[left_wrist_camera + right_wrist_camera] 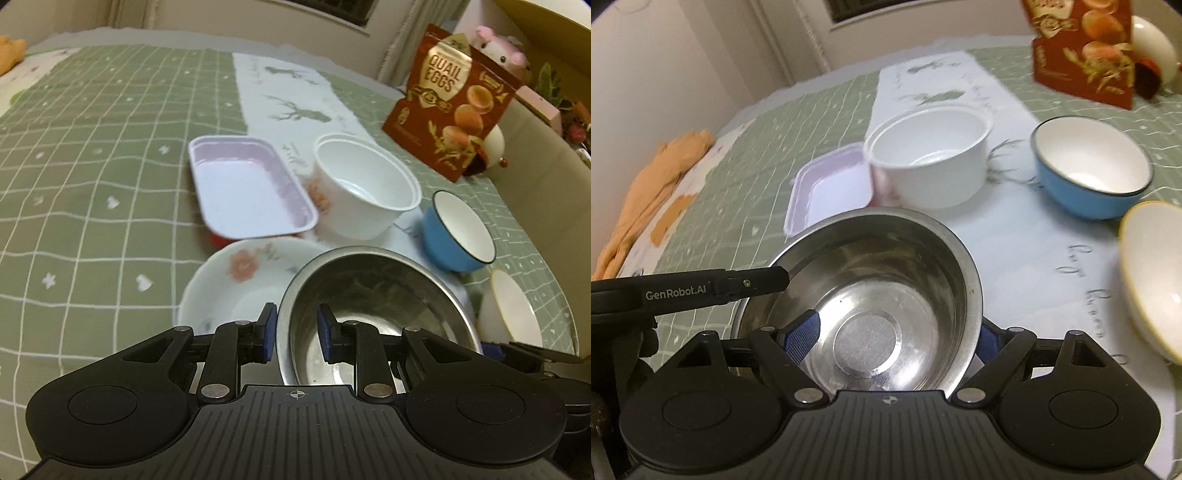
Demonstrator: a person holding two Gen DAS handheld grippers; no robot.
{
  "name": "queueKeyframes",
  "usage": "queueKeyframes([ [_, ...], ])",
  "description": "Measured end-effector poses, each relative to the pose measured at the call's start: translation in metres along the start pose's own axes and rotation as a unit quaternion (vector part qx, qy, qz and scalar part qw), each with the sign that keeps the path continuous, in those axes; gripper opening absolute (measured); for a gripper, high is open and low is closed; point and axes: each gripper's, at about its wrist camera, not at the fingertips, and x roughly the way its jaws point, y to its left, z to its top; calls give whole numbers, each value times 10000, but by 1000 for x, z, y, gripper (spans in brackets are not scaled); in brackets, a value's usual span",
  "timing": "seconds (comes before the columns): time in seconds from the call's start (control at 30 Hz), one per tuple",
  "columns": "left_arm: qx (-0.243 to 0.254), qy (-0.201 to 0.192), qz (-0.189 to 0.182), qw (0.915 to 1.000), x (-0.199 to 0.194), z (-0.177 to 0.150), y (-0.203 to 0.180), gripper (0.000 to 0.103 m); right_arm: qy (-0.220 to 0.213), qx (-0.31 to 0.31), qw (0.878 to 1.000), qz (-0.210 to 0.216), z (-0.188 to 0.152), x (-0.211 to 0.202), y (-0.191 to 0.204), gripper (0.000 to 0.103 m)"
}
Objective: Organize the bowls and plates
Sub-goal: 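Lift the steel bowl with the right gripper toward the floral plate, then lower the steel bowl onto the floral plate and open the right gripper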
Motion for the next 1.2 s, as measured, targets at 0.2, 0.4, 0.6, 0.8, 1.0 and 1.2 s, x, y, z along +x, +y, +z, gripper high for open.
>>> queueKeyframes([
  [0.2,-33,27,233,9997,5,-3,11,26,-19,-317,9995,-38,3,6,17,86],
  [0.4,-163,21,517,9985,6,-3,25,25,139,-346,9993,73,12,22,24,86],
  [0.6,-340,56,601,9976,5,-6,38,23,407,-370,9981,266,6,38,28,86],
  [0.8,-365,83,622,9974,6,-6,37,23,478,-406,9976,303,3,42,27,86],
  [1.0,-496,-193,479,9974,-9,-2,43,23,335,-383,9981,349,7,33,21,87],
  [1.2,-555,-459,470,9963,-27,3,47,23,-177,-556,9981,170,16,13,15,90],
])
